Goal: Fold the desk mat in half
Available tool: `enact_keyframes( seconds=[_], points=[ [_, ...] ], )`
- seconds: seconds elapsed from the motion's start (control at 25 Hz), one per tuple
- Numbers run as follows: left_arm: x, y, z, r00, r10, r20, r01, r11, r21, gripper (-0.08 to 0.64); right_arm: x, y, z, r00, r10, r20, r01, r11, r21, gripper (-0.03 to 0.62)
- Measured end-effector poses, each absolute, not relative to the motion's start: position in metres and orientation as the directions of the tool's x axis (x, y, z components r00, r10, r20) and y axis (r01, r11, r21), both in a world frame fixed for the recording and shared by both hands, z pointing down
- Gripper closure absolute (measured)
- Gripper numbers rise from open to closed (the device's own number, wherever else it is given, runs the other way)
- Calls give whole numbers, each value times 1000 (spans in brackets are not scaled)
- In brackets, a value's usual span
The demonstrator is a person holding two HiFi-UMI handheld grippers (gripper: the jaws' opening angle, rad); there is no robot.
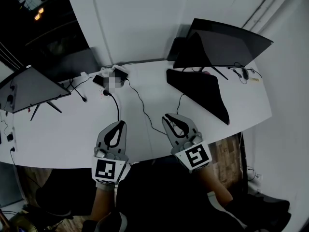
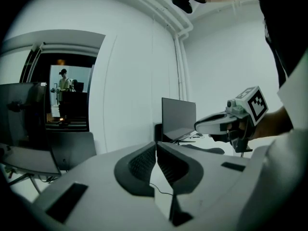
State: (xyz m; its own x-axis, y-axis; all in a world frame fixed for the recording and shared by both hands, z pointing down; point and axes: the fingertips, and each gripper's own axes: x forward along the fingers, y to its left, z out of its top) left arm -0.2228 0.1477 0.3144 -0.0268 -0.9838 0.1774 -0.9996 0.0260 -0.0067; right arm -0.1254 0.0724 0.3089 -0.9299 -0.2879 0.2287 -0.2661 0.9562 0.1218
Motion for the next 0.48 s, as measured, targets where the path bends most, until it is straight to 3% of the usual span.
enact_keyframes(
  seconds=[0.48],
  points=[
    [-241,182,324,-66,-981,185,-998,65,-14,558,-150,108,329,-933,-246,264,-221,968,121,548]
  ],
)
